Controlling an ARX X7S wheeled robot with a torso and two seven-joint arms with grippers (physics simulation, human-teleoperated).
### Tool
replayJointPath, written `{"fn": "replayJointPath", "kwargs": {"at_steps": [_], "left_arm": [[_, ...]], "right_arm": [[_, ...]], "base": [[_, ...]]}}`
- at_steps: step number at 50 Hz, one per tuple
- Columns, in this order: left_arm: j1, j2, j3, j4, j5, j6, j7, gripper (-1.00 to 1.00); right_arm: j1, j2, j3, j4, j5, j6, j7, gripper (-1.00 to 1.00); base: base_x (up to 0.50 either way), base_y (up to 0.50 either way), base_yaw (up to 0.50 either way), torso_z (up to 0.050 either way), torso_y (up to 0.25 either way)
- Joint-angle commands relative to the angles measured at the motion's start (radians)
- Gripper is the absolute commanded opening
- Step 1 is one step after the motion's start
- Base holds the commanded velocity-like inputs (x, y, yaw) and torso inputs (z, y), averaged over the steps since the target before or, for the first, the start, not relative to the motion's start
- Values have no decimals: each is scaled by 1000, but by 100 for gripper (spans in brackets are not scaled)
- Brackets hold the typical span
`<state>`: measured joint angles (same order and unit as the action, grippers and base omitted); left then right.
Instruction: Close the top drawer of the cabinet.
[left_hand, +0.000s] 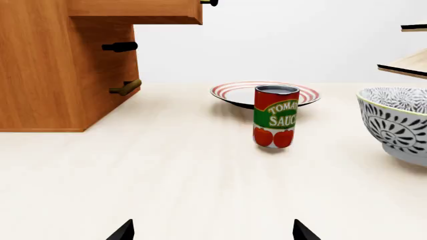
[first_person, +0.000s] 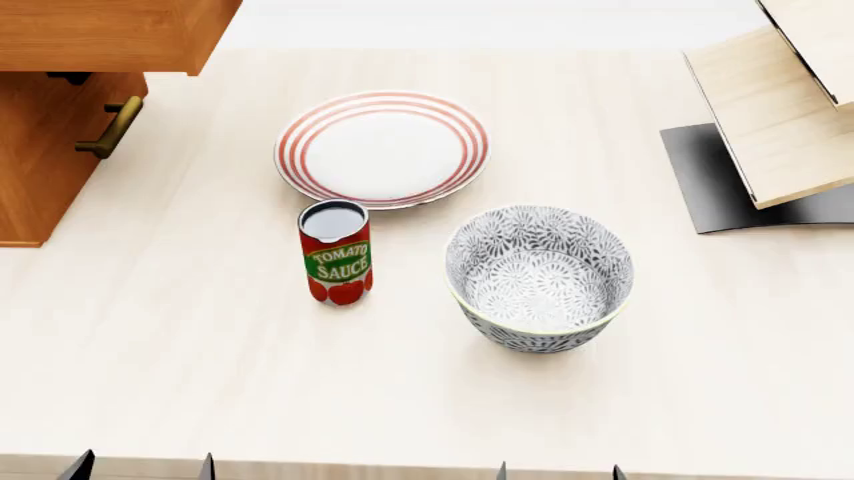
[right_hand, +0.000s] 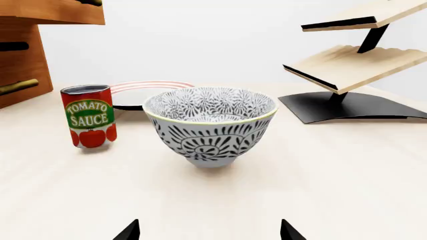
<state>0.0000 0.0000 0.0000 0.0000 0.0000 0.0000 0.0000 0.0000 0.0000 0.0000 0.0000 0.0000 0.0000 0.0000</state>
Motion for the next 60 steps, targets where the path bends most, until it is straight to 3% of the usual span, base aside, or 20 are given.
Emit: {"fn": "replayJointPath", "kwargs": {"at_steps": [1,19,37,45,53,55,60], "left_arm": [[-7,-52,63,-18,-53,15,-62,100],[-3,-77,95,12,-72,13,-104,100],[-3,-107,92,35,-109,4,-131,100],[-6,-124,99,55,-121,-16,-133,100],[5,-146,114,69,-106,-25,-137,100],[2,-159,128,87,-93,-74,-136,100],[-89,-197,205,348,-10,-325,-129,100]], "right_arm": [[0,21,-25,-4,21,3,25,100],[2,71,-83,-17,9,-11,87,100],[9,99,-42,-444,36,266,158,100],[146,96,6,-579,81,452,201,100],[140,66,23,-645,100,467,257,100],[149,63,28,-672,112,474,267,100],[169,52,46,-711,136,504,311,100]], "base": [[0,0,0,0,0],[0,0,0,0,0],[0,0,0,0,0],[0,0,0,0,0],[0,0,0,0,0],[0,0,0,0,0],[0,0,0,0,0]]}}
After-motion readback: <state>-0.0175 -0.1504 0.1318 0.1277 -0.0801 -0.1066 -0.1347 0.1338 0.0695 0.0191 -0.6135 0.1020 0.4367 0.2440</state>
